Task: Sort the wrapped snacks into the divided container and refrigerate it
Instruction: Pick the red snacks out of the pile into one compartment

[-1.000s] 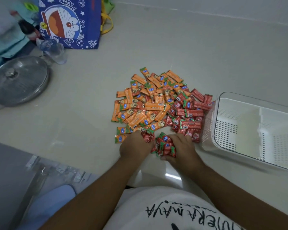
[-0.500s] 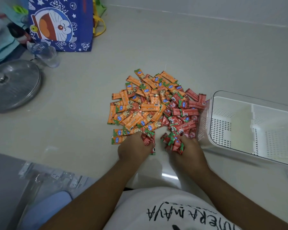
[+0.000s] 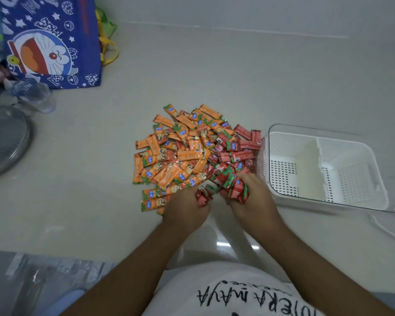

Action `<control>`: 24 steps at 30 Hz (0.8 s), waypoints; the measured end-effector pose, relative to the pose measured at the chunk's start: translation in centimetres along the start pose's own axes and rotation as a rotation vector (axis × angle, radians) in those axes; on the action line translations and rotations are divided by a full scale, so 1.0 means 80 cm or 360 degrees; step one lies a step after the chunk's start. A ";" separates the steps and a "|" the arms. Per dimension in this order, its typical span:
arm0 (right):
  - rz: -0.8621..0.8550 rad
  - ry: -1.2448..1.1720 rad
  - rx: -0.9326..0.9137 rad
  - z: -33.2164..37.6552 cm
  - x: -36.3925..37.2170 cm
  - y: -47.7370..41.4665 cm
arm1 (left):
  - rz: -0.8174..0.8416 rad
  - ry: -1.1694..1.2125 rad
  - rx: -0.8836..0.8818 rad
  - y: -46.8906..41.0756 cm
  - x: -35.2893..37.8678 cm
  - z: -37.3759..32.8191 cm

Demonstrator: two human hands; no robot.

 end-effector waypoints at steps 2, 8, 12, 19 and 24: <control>-0.0030 -0.0055 -0.0064 0.022 -0.017 -0.005 | -0.0030 0.0166 0.0083 0.001 -0.021 -0.015; -0.0434 -0.0329 0.0039 0.047 -0.108 -0.014 | 0.0002 0.0709 0.0121 0.008 -0.072 -0.092; -0.0601 -0.0208 0.0241 0.009 -0.162 -0.023 | 0.0018 0.0784 0.0294 0.016 -0.081 -0.163; -0.0141 0.0481 0.0480 -0.074 -0.157 -0.041 | -0.0045 0.0689 0.0412 0.017 -0.064 -0.222; 0.0349 0.0743 0.0561 -0.104 -0.118 -0.043 | -0.0021 0.0634 0.0447 0.023 -0.049 -0.227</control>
Point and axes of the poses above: each hand's wrist, its own y-axis away from the middle knuckle, its own x-axis out of the palm, z = x × y, the point moved 8 cm from there along -y, towards the middle knuckle, and after that the axes turned 13 degrees about -x, right-handed, at the moved point
